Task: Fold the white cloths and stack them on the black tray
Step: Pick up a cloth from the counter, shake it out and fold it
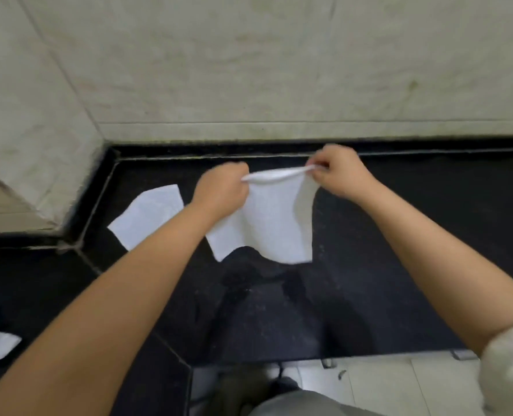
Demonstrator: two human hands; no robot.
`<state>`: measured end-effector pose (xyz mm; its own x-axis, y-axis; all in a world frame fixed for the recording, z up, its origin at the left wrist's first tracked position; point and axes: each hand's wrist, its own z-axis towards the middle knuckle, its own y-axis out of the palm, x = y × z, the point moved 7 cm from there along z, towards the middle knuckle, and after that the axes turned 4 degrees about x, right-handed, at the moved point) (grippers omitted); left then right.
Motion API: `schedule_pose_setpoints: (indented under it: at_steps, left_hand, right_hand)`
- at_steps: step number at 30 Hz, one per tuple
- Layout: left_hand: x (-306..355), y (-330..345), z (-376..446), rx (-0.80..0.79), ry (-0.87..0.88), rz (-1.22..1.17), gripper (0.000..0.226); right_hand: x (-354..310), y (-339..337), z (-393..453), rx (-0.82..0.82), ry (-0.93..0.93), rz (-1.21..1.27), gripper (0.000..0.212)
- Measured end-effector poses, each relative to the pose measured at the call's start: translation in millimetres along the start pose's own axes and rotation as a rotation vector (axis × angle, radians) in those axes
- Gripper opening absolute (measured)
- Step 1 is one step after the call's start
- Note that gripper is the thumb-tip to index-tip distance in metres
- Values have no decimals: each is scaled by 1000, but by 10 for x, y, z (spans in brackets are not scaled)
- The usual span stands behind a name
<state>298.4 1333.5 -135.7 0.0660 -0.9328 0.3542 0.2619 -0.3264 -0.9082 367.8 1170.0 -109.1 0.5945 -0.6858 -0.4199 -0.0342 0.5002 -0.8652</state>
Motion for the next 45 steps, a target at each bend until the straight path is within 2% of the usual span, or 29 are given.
schedule_pose_setpoints:
  at_steps: [2, 4, 6, 8, 10, 12, 14, 18, 20, 24, 28, 31, 33, 36, 38, 40, 45]
  left_hand:
    - [265, -232, 145, 98, 39, 14, 13]
    - [447, -369, 240, 150, 36, -22, 15]
    - [591, -338, 251, 90, 101, -38, 15]
    - [695, -147, 139, -45, 228, -18, 9]
    - [667, 158, -96, -169, 271, 46, 9]
    - [589, 590, -442, -302, 307, 175, 7]
    - [477, 1057, -844, -447, 328, 302, 10]
    - [232, 1692, -1449, -650, 254, 396, 19]
    - [191, 1794, -1608, -673, 204, 344, 21]
    - [85, 1785, -1753, -735, 45, 66, 23]
    - [-19, 1643, -1786, -863, -113, -112, 14]
    - [-82, 1545, -1659, -850, -193, -152, 6]
    - [-161, 1503, -1477, -746, -229, -166, 6]
    - [-328, 1473, -1147, -501, -316, -135, 12]
    - [-411, 1514, -983, -395, -381, -101, 16]
    - [-465, 1600, -842, -336, -398, -46, 18]
    - [-568, 1798, -715, -280, -378, 80, 25]
  right_hand:
    - [14, -326, 42, 143, 61, 6, 21]
    - [-6, -579, -23, 259, 44, 45, 19]
    - [-8, -717, -194, 325, 3, 82, 17]
    - [36, -700, -452, 335, -65, 89, 17]
    - [108, -486, -793, 231, -163, 48, 21]
    - [272, -73, -1198, 33, -218, -42, 28]
    - [493, 381, -1635, -169, -189, -92, 27]
    - [753, 1010, -2261, -432, -78, -124, 18]
    - [822, 1121, -2347, -486, -22, -141, 22]
    - [985, 1159, -2319, -587, 120, -81, 24]
    - [1034, 1131, -2246, -795, 199, 57, 21]
    - [986, 1085, -2101, -921, 162, 48, 19]
    - [998, 1067, -1906, -908, 160, 25, 21]
    - [1099, 1110, -1469, -715, 205, 15, 25]
    - [1207, 1179, -1223, -559, 232, -19, 25]
    - [1322, 1299, -1088, -467, 265, -37, 26]
    - [1492, 1527, -1088, -395, 290, -92, 27]
